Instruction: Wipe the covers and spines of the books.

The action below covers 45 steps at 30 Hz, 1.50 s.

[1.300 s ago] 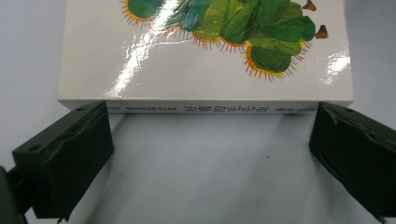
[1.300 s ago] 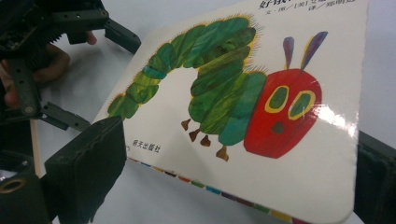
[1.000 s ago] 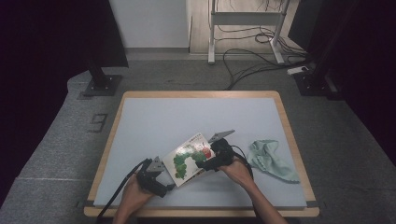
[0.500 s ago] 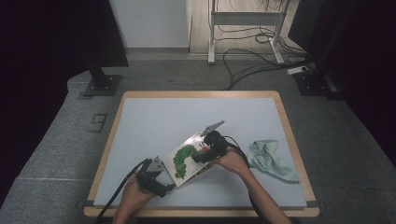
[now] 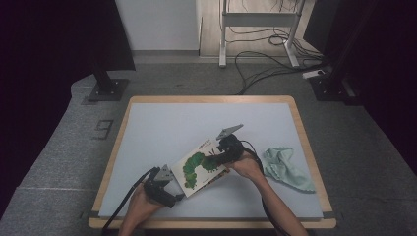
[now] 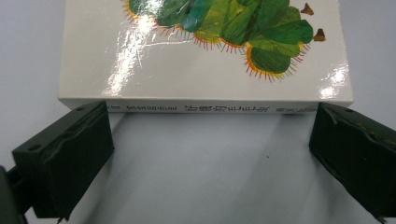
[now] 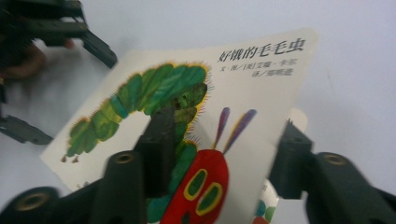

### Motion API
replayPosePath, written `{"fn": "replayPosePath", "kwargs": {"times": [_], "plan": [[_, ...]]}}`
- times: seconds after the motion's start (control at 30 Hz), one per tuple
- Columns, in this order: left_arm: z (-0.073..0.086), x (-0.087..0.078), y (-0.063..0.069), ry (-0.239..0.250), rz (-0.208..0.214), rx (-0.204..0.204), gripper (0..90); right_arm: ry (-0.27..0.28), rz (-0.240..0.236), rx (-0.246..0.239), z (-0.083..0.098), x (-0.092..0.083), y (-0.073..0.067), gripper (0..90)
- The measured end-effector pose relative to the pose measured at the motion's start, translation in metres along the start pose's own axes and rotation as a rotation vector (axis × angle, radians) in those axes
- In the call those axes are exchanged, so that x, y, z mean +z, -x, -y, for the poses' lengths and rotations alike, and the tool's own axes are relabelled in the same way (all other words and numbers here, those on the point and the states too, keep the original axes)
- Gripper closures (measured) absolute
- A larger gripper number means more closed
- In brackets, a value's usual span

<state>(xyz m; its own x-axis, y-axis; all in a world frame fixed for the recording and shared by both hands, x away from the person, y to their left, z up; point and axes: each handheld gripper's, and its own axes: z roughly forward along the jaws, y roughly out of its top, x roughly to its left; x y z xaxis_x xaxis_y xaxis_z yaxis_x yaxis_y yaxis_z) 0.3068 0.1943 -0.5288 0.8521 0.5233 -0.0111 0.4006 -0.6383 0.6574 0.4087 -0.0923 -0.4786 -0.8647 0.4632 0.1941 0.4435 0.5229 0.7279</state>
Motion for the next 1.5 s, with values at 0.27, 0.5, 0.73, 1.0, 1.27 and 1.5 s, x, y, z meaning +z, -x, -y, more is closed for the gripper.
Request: {"fn": "replayPosePath", "kwargs": {"times": [0.27,0.5,0.73,1.0,1.27,1.5], "plan": [[0.0,0.0,0.0,-0.002,-0.002,-0.008,0.0,0.067,-0.032,-0.051,0.004,-0.013,-0.001,63.5],[-0.001,-0.001,0.0,0.002,0.006,-0.032,0.0,0.12,-0.091,-0.087,0.01,-0.021,-0.001,70.2],[-0.003,-0.011,-0.009,0.045,0.087,-0.103,0.3,0.149,-0.125,-0.117,0.016,-0.029,-0.002,72.1],[-0.015,-0.001,-0.008,0.017,0.112,-0.101,0.1,0.156,-0.139,-0.117,0.02,-0.036,-0.004,72.7],[-0.02,0.011,-0.016,0.052,0.173,-0.142,0.0,0.155,-0.155,-0.11,0.025,-0.04,-0.003,73.0],[-0.021,0.009,-0.01,0.072,0.165,-0.118,3.5,0.132,-0.173,-0.056,0.031,-0.042,-0.002,69.8]]}}
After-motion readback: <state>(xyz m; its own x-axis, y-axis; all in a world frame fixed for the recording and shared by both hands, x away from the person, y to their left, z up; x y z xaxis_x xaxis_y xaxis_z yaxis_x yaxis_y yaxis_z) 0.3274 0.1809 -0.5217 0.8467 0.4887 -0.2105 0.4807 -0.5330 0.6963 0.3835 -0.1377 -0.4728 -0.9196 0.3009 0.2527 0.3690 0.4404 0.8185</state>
